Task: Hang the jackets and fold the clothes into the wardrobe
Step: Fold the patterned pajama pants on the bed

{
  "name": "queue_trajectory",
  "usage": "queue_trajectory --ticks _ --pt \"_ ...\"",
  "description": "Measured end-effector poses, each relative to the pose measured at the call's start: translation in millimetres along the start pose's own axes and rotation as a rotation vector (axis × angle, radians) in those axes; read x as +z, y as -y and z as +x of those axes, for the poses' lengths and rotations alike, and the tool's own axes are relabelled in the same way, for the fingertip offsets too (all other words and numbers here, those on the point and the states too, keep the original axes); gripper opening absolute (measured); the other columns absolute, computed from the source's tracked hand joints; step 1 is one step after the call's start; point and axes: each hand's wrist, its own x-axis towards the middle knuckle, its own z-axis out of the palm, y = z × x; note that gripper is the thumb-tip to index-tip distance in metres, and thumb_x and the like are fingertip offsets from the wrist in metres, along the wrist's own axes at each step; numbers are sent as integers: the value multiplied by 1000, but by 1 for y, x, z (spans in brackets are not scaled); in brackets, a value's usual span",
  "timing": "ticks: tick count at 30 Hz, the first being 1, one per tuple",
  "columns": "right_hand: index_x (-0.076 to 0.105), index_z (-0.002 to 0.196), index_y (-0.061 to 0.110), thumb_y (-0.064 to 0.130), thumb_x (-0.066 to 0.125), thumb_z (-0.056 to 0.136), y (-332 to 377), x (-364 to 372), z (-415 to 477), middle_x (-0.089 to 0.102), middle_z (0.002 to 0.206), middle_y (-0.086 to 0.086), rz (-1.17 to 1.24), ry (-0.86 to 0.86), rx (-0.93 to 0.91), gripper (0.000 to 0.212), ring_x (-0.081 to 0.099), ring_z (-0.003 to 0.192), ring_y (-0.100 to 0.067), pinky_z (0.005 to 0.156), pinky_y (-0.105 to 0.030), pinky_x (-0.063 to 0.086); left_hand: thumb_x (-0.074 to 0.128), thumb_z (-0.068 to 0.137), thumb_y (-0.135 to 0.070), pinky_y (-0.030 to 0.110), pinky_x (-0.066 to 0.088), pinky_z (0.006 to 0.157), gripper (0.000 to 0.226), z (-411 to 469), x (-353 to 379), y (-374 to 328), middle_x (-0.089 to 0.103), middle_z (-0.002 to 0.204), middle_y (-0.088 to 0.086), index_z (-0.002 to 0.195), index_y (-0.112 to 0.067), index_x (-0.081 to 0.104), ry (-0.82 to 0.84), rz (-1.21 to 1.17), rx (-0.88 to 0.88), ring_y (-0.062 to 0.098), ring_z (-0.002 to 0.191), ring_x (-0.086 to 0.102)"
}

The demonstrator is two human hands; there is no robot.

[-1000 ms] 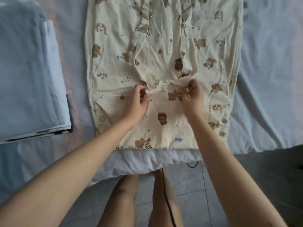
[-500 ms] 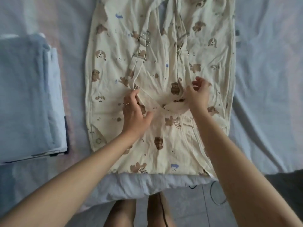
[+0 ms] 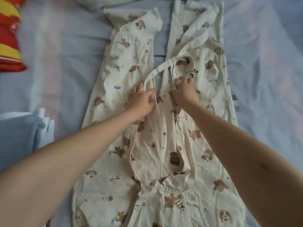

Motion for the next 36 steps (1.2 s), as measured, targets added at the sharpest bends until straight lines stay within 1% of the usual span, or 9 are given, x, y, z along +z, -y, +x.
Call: queue_trajectory --ticks 5,7,12,17,20,23,28,32,36 --pt "46 91 10 17 42 91 4 -5 19 52 81 -6 -227 58 -97 8 57 80 -29 59 -31 35 48 86 -1 31 37 104 59 51 -9 -13 33 145 11 140 -23 46 -75 -186 -31 31 126 43" --pt "46 84 12 19 45 87 1 -14 19 52 72 -3 83 -34 -59 8 53 69 -24 54 -30 35 45 86 2 24 39 97 60 58 -21 -14 33 143 10 143 -18 42 -100 -226 34 27 121 47" --pt "45 67 17 20 50 87 -21 -51 33 39 55 2 789 -444 193 21 36 51 -11 51 -26 28 48 85 -6 39 51 78 66 69 -54 1 31 146 8 147 -20 32 -383 -57 70 28 103 57" --pt "57 91 12 30 41 94 -57 -48 29 48 64 -1 694 -190 613 24 48 56 -17 50 -27 36 53 91 -35 42 35 100 58 80 -54 27 24 149 14 139 -9 35 -266 -36 -422 33 134 29" --pt "40 131 13 15 52 85 -50 -39 33 56 110 -7 373 -251 524 47 58 100 -30 74 -35 46 56 83 -28 45 26 107 59 73 -46 31 5 155 12 137 -25 34 -135 114 -298 34 141 13" --pt "35 135 27 -4 51 77 -36 -32 45 28 146 -14 127 -352 214 68 38 129 -35 101 -49 41 60 83 -31 50 13 114 79 79 -44 25 -15 158 4 149 -29 17 -16 201 -199 31 145 1" --pt "57 124 32 13 55 86 -32 -38 69 14 157 -6 -235 -201 -67 43 7 145 -30 118 -48 1 66 80 -41 52 14 115 100 105 -55 23 -6 160 5 152 -21 1 25 118 -301 30 146 3" --pt "23 151 29 14 49 91 -36 -54 84 1 161 -2 -515 -34 -167 68 -4 148 -28 117 -46 -8 64 82 -20 51 11 115 87 67 -44 0 -9 158 17 152 -25 13 -302 108 -31 36 145 0" --pt "2 153 26 -1 40 83 -47 -60 66 -13 160 -4 -293 -94 11 85 -10 147 -29 118 -45 -3 58 83 -11 59 12 113 54 -44 9 -23 8 154 17 134 -19 43 -303 -58 162 30 141 7"
